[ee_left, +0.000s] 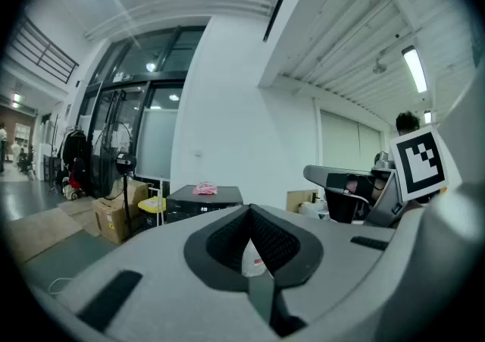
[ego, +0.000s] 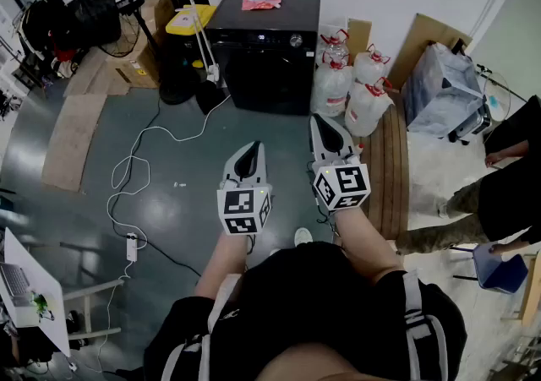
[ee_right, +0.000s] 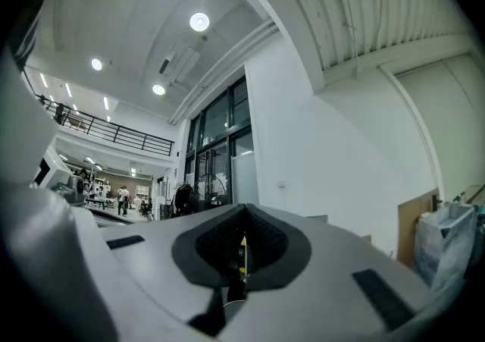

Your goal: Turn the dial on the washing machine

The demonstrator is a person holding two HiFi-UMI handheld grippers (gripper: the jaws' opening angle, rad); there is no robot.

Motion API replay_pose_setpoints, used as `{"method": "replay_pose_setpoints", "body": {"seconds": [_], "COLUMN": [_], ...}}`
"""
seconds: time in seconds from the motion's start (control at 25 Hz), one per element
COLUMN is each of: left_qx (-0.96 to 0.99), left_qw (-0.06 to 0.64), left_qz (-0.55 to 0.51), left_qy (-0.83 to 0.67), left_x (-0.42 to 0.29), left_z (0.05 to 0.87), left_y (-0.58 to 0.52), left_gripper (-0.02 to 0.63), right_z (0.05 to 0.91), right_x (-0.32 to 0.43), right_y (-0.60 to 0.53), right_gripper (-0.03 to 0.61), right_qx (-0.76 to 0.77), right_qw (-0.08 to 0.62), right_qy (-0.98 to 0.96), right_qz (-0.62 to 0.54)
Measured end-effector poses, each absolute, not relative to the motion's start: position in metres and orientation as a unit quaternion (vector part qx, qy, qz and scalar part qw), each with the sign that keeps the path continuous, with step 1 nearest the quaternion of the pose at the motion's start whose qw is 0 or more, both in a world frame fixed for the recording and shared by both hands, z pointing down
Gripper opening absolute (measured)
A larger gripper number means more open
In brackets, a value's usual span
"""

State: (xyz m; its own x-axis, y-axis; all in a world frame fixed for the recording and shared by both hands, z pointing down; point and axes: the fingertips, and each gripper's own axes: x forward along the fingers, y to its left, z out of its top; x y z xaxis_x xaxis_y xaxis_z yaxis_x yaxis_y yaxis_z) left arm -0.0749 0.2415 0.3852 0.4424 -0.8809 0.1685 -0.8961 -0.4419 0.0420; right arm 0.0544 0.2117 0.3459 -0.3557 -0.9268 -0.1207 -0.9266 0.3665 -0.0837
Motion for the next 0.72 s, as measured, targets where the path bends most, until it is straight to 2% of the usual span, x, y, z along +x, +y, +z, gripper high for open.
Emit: {"method": "replay_pose_setpoints", "body": {"seconds": [0.72], "left_qx": [0.856], "left_qw": [0.050], "left_qz": [0.055], "left_qy": [-0.511], "left_x": [-0.094], "left_z": [0.381], "left_y": [0.286], "left_gripper": [-0.005], "right_z": [0.351], "right_x": [0.039], "right_y": [0.265], "right_gripper": [0.009], "right_qx": [-0.584], "right_qw": [0.066], "right_qy": [0.809], "right_qz": [-0.003]}}
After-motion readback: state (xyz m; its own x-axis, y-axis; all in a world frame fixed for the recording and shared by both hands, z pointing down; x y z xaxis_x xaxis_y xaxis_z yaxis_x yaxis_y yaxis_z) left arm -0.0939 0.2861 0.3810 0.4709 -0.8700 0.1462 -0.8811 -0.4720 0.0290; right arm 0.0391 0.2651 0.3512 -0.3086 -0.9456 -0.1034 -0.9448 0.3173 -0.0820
